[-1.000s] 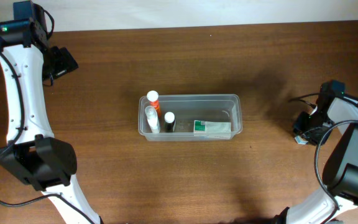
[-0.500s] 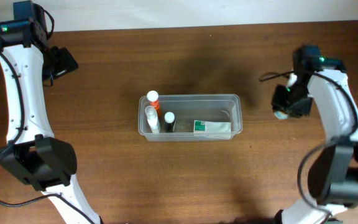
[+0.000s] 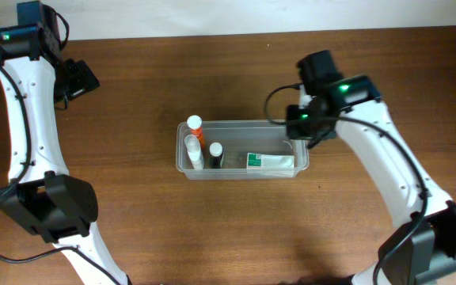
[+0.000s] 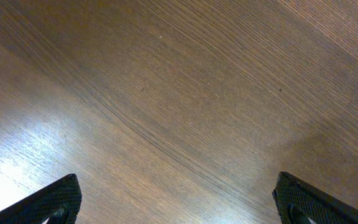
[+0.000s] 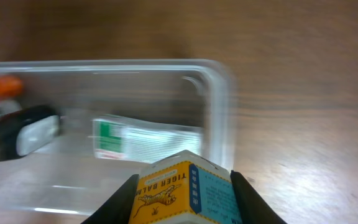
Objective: Pack container
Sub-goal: 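Lift the bottle and carry it left over the container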
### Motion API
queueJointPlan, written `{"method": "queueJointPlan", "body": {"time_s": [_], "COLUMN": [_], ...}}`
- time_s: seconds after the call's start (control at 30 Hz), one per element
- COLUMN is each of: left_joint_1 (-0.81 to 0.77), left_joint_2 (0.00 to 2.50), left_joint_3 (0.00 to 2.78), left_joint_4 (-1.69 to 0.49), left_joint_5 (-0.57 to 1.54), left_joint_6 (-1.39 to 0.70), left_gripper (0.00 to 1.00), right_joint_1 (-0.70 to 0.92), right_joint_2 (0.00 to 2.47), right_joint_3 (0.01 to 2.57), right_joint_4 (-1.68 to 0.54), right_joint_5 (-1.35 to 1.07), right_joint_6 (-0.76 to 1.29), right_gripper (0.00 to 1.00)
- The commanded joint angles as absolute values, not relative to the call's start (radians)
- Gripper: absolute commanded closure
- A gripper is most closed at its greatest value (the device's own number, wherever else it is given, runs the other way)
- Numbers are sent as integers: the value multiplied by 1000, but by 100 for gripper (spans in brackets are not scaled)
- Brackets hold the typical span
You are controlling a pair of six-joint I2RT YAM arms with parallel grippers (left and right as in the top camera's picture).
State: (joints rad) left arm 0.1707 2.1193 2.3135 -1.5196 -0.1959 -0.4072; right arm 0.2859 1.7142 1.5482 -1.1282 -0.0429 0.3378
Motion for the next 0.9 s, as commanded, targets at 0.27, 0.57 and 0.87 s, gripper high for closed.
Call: {"method": "queueJointPlan", "body": {"time_s": [0.27,0.57,0.87], "left_joint_1": [173,173,173], "left_joint_2": [2121,2121,2121], "left_joint_3": [2326,2326,2326], "left_joint_4": [-1520,-1520,-1520], "left_joint_5": [-207,-207,-207], "left_joint_6": [-402,-402,-402], "left_gripper": [0,1,1], "right_joint_1": [472,499,536], "right_joint_2": [1805,1905,1941], "right_joint_3": [1554,1554,1554], "right_joint_4": [-1042,-985,-922], "right_joint_5": [28,38,51], "right_joint_6": [437,511,561], "right_gripper": [64,64,64]}}
